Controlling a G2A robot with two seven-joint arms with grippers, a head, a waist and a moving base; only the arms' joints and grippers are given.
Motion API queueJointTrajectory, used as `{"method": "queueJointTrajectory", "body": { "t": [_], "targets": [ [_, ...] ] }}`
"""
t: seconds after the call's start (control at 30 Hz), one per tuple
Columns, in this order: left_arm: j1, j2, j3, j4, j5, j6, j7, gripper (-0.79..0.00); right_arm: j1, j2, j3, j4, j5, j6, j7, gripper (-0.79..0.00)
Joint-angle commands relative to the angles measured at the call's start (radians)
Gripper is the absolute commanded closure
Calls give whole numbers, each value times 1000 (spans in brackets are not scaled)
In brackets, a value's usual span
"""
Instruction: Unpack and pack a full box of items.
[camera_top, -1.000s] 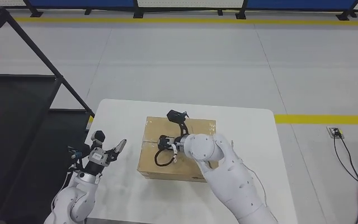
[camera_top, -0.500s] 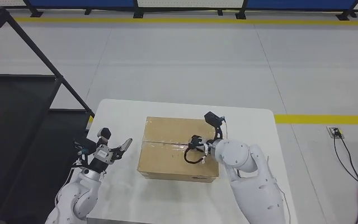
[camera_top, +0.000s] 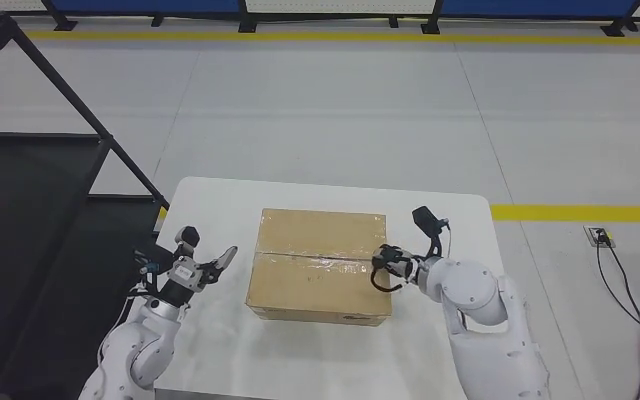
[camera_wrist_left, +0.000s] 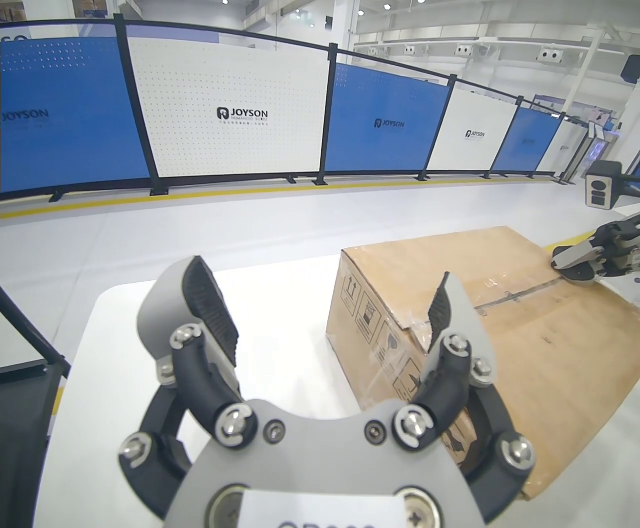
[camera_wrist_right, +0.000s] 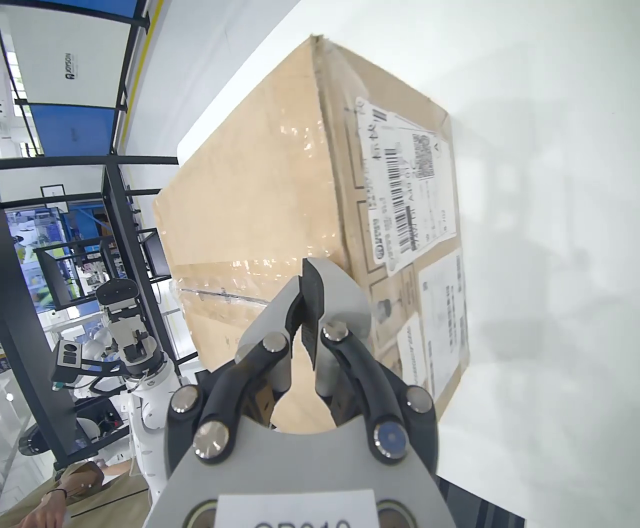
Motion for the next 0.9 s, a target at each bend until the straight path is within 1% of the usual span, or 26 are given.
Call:
{"method": "queueJointTrajectory", "body": {
  "t": [0.0,0.2,0.33,0.43,0.47,0.5,0.53,0.57,0.6,0.63,0.67,0.7,0.73,0.87],
  "targets": [
    [-3,0,2,0,3,-2,-2,-785,-12,5,22,-7,17,-5,1,0],
    [-15,1,7,3,7,-11,-10,-785,-37,20,97,0,82,-15,-7,0],
    [-27,1,4,9,5,-10,-16,-785,-70,33,183,-11,157,-41,-26,0],
    [-40,2,-8,19,-12,-5,-24,-785,-121,39,249,-48,254,-117,-61,0],
    [-44,3,-12,23,-15,-2,-27,-785,-144,40,276,-59,292,-141,-88,0],
    [-48,3,-16,27,-20,3,-31,-785,-167,41,300,-70,331,-165,-123,-31],
    [-53,3,-20,32,-24,9,-33,-785,-189,41,320,-79,371,-195,-153,-191],
    [-57,3,-24,38,-30,19,-36,-785,-211,40,339,-81,413,-225,-188,-308],
    [-63,3,-30,45,-36,39,-40,-785,-225,40,352,-79,436,-239,-218,-785],
    [-69,2,-35,54,-41,79,-45,-785,-225,40,352,-79,436,-239,-218,-785],
    [-69,2,-35,54,-41,79,-45,-785,-225,40,352,-79,436,-239,-218,-785],
    [-67,2,-33,50,-39,59,-43,-785,-228,40,355,-80,443,-243,-235,-132],
    [-69,2,-35,54,-42,83,-45,-785,-227,40,355,-79,443,-243,-238,-212],
    [-69,1,-35,54,-41,79,-45,-784,-224,40,352,-79,436,-239,-217,-460]
  ]
}}
